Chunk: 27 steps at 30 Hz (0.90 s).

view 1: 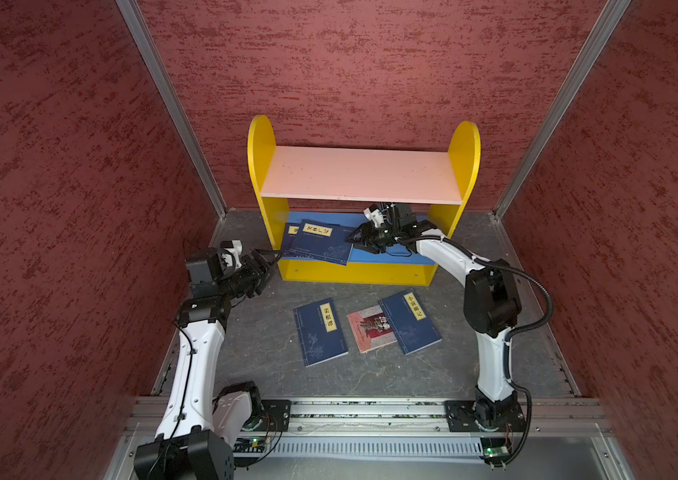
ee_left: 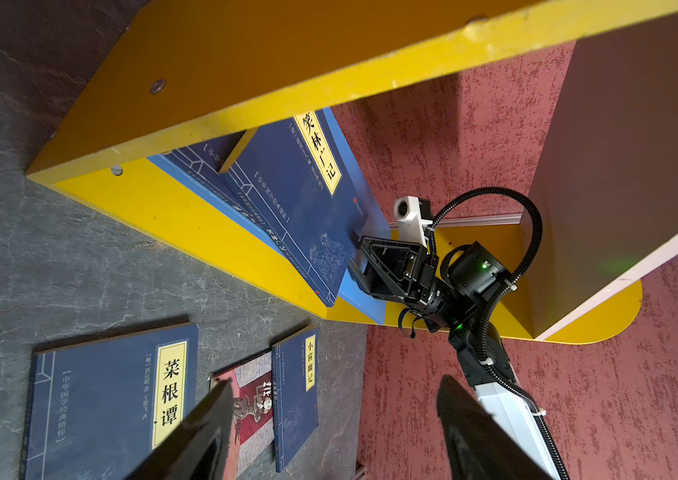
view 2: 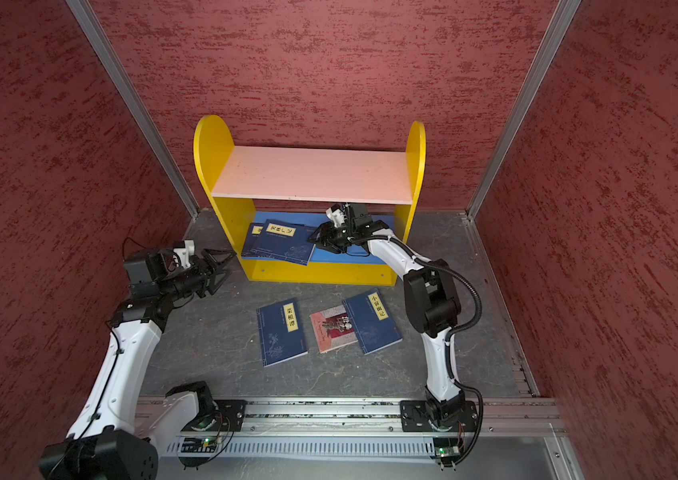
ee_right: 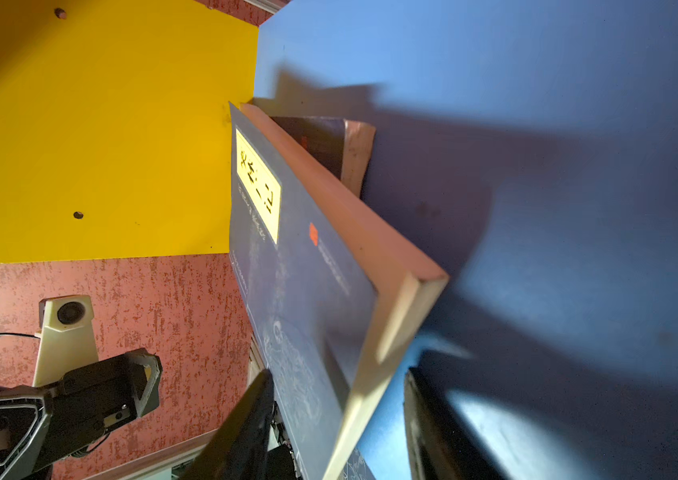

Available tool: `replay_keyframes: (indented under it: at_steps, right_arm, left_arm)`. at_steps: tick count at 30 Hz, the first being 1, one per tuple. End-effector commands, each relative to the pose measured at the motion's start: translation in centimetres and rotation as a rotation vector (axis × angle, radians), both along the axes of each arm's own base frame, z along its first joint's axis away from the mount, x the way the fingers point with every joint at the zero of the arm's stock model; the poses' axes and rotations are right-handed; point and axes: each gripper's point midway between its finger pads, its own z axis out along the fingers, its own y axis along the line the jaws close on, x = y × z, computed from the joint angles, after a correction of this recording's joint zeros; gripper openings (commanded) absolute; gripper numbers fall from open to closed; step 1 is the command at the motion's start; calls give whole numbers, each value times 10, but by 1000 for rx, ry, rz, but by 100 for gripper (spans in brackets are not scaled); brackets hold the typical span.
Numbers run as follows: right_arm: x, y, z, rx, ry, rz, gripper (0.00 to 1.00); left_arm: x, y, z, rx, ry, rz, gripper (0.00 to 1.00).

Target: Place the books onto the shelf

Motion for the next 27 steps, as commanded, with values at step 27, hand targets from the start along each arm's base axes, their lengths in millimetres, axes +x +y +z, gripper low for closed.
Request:
replay_keyframes:
  at_steps: [27]
  right_arm:
    - [18,2,-13,-8,7,-60,14]
  left_arm:
    - [-5,1,4,0,-18,2,77]
